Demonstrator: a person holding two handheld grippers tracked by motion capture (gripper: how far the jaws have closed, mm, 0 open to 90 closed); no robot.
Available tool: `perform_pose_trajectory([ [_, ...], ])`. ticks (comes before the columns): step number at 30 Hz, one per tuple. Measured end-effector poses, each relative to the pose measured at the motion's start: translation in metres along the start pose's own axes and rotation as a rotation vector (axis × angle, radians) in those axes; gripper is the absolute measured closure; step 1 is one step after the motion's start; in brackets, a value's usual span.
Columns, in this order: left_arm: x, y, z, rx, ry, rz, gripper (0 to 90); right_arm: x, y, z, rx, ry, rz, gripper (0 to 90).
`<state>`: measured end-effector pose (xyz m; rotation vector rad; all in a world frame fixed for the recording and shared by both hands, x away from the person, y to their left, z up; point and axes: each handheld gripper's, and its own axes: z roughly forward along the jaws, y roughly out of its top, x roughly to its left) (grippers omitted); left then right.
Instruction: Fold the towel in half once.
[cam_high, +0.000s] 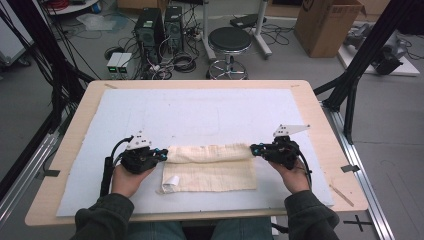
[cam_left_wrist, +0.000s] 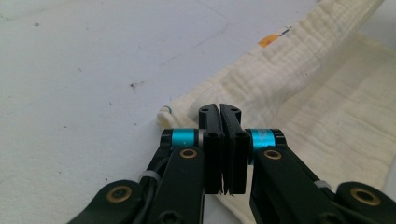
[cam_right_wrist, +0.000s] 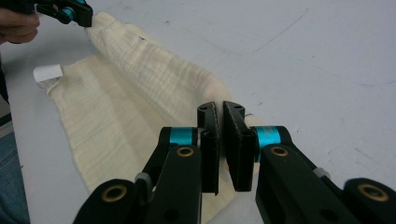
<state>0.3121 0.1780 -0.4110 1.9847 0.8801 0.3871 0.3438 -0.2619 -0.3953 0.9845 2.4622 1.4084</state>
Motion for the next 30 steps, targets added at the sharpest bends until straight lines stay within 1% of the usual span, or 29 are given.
perform_pose_trajectory([
  [1,-0.001,-0.001,0.000,-0.001,-0.003,0.003,87.5,0.000,-0.001,0.000,0.003,0.000,-0.007,84.8],
  [4,-0.004,-0.006,0.000,0.018,-0.005,0.015,87.5,0.003,-0.004,0.000,0.010,0.004,-0.004,84.9],
  [7,-0.006,-0.013,0.000,0.031,-0.009,0.012,87.5,0.005,-0.007,0.000,0.013,0.004,-0.008,84.9],
  [10,-0.007,-0.016,0.000,0.034,-0.011,0.015,87.5,0.007,-0.011,0.001,0.020,0.005,-0.008,84.9],
  [11,-0.008,-0.017,0.000,0.036,-0.015,0.014,87.4,0.006,-0.011,0.001,0.019,0.007,-0.016,84.8],
  [12,-0.008,-0.018,-0.001,0.037,-0.018,0.016,87.4,0.008,-0.012,0.000,0.022,0.007,-0.007,84.9],
  [16,-0.011,-0.021,-0.002,0.044,-0.026,0.027,87.5,0.010,-0.016,0.000,0.024,0.010,-0.016,84.8],
  [23,-0.018,-0.029,-0.008,0.046,-0.053,0.028,87.5,0.015,-0.024,-0.003,0.035,0.018,-0.010,84.8],
  [27,-0.021,-0.032,-0.010,0.048,-0.067,0.034,87.0,0.018,-0.029,-0.003,0.040,0.023,-0.015,84.6],
  [30,-0.023,-0.033,-0.014,0.043,-0.089,0.032,84.6,0.018,-0.032,-0.004,0.044,0.026,-0.012,82.6],
])
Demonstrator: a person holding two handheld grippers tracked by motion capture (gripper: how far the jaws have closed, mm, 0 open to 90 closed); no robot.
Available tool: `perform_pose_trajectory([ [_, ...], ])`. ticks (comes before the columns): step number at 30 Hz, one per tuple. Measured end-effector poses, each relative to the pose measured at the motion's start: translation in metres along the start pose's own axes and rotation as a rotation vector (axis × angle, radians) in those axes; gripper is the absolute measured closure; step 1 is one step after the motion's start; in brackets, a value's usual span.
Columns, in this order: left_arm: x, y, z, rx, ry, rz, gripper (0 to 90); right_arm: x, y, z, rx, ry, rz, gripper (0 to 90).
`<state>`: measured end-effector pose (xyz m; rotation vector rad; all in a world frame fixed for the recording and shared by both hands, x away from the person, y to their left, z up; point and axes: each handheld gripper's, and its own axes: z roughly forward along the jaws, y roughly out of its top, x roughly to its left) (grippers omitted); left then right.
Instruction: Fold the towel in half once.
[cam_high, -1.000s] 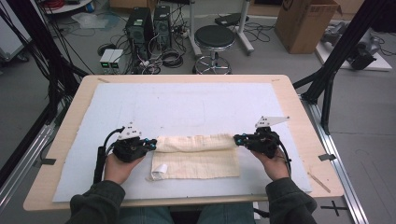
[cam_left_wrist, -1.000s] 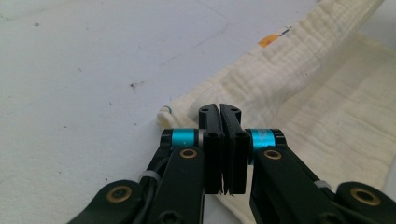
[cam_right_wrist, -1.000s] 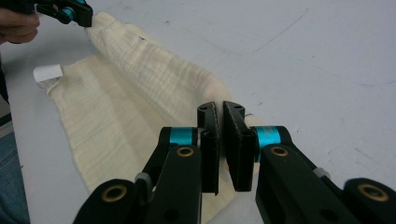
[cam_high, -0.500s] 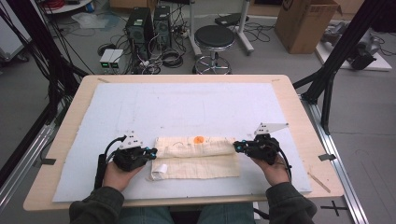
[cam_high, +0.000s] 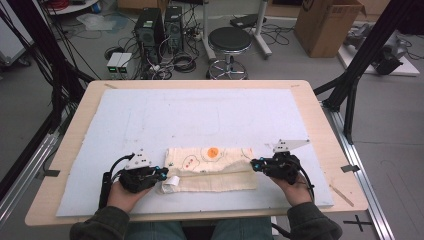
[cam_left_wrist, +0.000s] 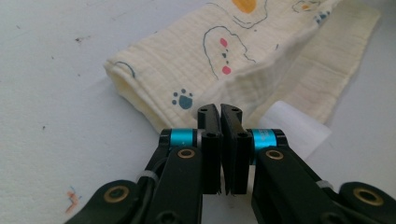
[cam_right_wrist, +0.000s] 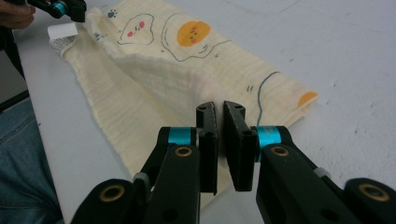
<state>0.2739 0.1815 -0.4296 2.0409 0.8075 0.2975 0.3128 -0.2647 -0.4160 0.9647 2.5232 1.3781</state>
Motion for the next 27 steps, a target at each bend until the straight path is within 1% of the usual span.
perform_pose_trajectory([
  [1,-0.001,0.000,-0.002,-0.008,-0.013,-0.003,82.3,0.001,-0.001,-0.001,0.004,0.003,0.009,80.2],
  [2,-0.002,-0.001,-0.004,-0.015,-0.024,-0.004,78.8,0.000,-0.002,-0.002,-0.003,0.003,0.009,78.5],
  [3,-0.002,-0.001,-0.007,-0.022,-0.031,-0.002,75.8,0.001,-0.003,-0.004,-0.003,0.009,0.008,77.4],
  [4,-0.003,0.000,-0.010,-0.035,-0.033,-0.006,75.0,0.002,-0.004,-0.007,-0.006,0.004,0.005,75.9],
  [6,-0.003,0.001,-0.016,-0.056,-0.044,-0.007,69.7,0.003,-0.004,-0.013,-0.022,0.006,0.009,73.7],
  [7,-0.002,0.002,-0.018,-0.069,-0.052,-0.012,68.6,0.004,-0.004,-0.017,-0.034,0.005,0.009,73.0],
  [8,-0.001,0.004,-0.019,-0.071,-0.051,-0.012,68.1,0.004,-0.003,-0.020,-0.044,0.001,0.006,72.4],
  [10,0.001,0.007,-0.018,-0.074,-0.049,-0.011,67.3,0.005,-0.002,-0.022,-0.049,0.003,0.000,70.9],
  [11,0.001,0.009,-0.015,-0.077,-0.047,-0.017,67.3,0.006,-0.001,-0.022,-0.045,0.008,-0.004,70.1],
  [12,0.002,0.010,-0.013,-0.075,-0.044,-0.016,67.3,0.007,-0.001,-0.020,-0.044,0.017,-0.009,69.3],
  [14,0.002,0.011,-0.006,-0.078,-0.039,-0.027,67.4,0.009,-0.001,-0.014,-0.024,0.027,-0.021,68.1],
  [15,0.003,0.012,-0.004,-0.075,-0.039,-0.024,67.7,0.010,-0.001,-0.010,-0.016,0.031,-0.028,67.9],
  [16,0.004,0.013,0.000,-0.074,-0.044,-0.033,68.2,0.012,-0.002,-0.006,-0.007,0.038,-0.031,67.8],
  [18,0.004,0.013,0.006,-0.048,-0.049,-0.027,70.1,0.013,-0.002,0.000,0.009,0.047,-0.040,67.4],
  [20,0.005,0.012,0.011,-0.003,-0.056,-0.017,71.9,0.014,-0.002,0.006,0.021,0.056,-0.044,67.2],
  [22,0.005,0.011,0.015,0.030,-0.072,-0.005,73.6,0.014,-0.002,0.011,0.032,0.061,-0.055,66.9],
  [25,0.001,0.008,0.015,0.064,-0.090,0.011,74.6,0.016,-0.003,0.017,0.053,0.071,-0.060,66.7],
  [27,-0.001,0.005,0.014,0.081,-0.100,0.024,74.8,0.017,-0.004,0.019,0.064,0.068,-0.071,66.6],
])
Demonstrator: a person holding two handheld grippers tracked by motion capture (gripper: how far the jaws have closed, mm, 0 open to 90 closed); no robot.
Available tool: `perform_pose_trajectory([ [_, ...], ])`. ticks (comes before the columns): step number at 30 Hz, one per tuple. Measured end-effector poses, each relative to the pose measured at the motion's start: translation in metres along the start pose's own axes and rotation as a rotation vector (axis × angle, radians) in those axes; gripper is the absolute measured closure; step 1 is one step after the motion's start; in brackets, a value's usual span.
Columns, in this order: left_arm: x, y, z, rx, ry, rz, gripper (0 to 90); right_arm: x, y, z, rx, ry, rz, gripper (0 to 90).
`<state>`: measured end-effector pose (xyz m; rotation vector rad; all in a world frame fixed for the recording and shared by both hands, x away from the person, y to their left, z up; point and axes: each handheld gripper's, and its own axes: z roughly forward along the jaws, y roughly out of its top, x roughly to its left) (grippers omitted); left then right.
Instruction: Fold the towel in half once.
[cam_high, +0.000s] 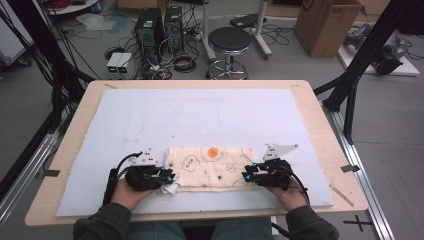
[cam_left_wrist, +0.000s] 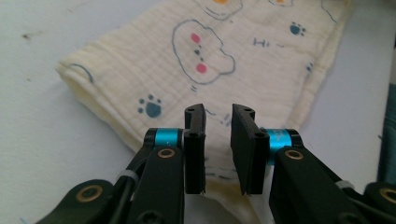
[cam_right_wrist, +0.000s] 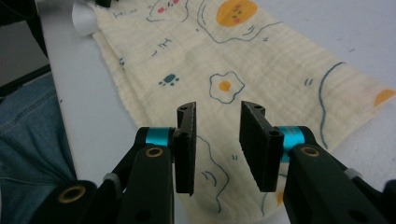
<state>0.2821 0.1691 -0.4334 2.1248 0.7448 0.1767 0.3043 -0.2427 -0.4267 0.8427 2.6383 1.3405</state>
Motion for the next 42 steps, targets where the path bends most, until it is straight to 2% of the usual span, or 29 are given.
perform_pose_trajectory([
  [4,-0.003,-0.008,-0.002,0.035,-0.012,0.017,74.9,0.001,-0.002,0.003,0.014,0.006,-0.005,66.4],
  [10,-0.002,-0.013,-0.006,0.019,-0.028,0.005,73.7,0.005,-0.005,0.006,0.048,0.005,-0.021,66.1],
  [13,-0.002,-0.015,-0.008,0.002,-0.042,0.000,70.2,0.007,-0.006,0.006,0.056,0.013,-0.031,66.0],
  [17,-0.003,-0.015,-0.008,-0.007,-0.066,0.013,65.1,0.009,-0.009,0.007,0.072,0.015,-0.046,66.1],
  [23,-0.005,-0.016,-0.005,0.005,-0.042,0.046,65.4,0.013,-0.011,0.010,0.104,0.006,-0.075,71.2],
  [28,-0.006,-0.016,-0.004,0.006,-0.012,0.062,78.8,0.012,-0.011,0.011,0.100,0.018,-0.081,81.9],
  [30,-0.007,-0.016,-0.003,0.002,-0.007,0.064,82.5,0.013,-0.011,0.010,0.101,0.015,-0.080,83.5],
  [34,-0.007,-0.015,-0.005,-0.011,0.001,0.072,84.5,0.013,-0.009,0.007,0.079,0.021,-0.080,86.0],
  [42,-0.007,-0.012,-0.013,-0.059,-0.003,0.057,84.6,0.015,-0.006,-0.003,0.012,0.026,-0.071,86.5],
])
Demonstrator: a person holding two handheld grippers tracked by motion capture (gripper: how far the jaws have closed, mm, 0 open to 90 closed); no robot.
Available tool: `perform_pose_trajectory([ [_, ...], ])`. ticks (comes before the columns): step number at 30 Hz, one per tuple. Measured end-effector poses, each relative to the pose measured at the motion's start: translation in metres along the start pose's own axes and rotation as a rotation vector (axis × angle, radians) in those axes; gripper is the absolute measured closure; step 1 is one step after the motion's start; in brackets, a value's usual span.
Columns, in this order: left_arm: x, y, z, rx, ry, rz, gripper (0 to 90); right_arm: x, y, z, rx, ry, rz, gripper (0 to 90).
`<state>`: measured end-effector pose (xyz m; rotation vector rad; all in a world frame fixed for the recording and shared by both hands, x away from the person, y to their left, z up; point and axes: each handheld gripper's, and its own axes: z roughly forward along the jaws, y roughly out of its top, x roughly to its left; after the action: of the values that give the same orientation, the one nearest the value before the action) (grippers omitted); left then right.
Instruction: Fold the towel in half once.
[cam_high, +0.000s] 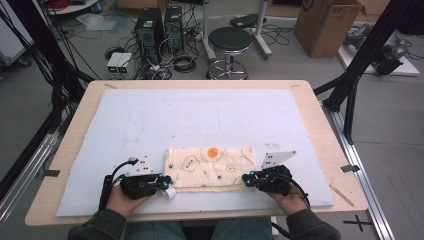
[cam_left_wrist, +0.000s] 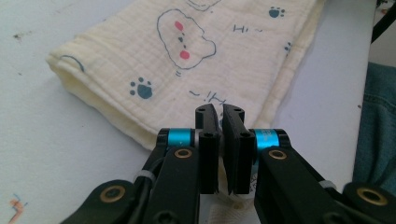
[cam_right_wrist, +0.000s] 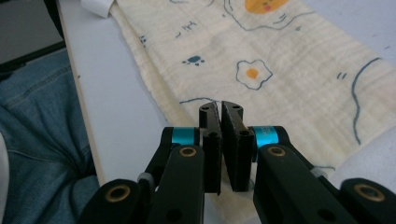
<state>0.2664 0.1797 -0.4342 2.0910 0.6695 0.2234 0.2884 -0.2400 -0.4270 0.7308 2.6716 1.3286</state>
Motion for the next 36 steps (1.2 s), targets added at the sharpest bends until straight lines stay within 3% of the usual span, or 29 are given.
perform_pose_trajectory([
  [6,-0.003,-0.002,-0.004,0.002,-0.007,0.004,84.6,0.004,0.000,-0.005,-0.020,0.008,-0.004,86.5],
  [18,-0.005,-0.008,0.001,0.048,-0.029,0.006,83.5,0.008,-0.009,0.002,0.062,0.031,-0.001,86.2],
  [21,-0.003,-0.006,-0.002,0.033,-0.051,-0.003,74.2,0.006,-0.011,0.004,0.085,0.039,0.011,82.2],
  [25,-0.002,-0.001,-0.006,-0.026,-0.078,-0.037,62.0,0.006,-0.008,-0.001,0.027,0.050,0.013,76.1],
  [29,0.001,0.006,-0.002,-0.038,-0.074,-0.033,64.6,0.000,-0.003,-0.007,-0.025,0.029,0.034,74.0],
  [31,0.002,0.007,0.000,-0.029,-0.063,-0.033,70.0,-0.003,-0.003,-0.008,-0.029,0.018,0.046,73.5],
  [36,0.005,0.005,0.004,0.019,-0.039,-0.022,73.1,-0.008,-0.011,-0.003,0.033,-0.010,0.054,71.7],
])
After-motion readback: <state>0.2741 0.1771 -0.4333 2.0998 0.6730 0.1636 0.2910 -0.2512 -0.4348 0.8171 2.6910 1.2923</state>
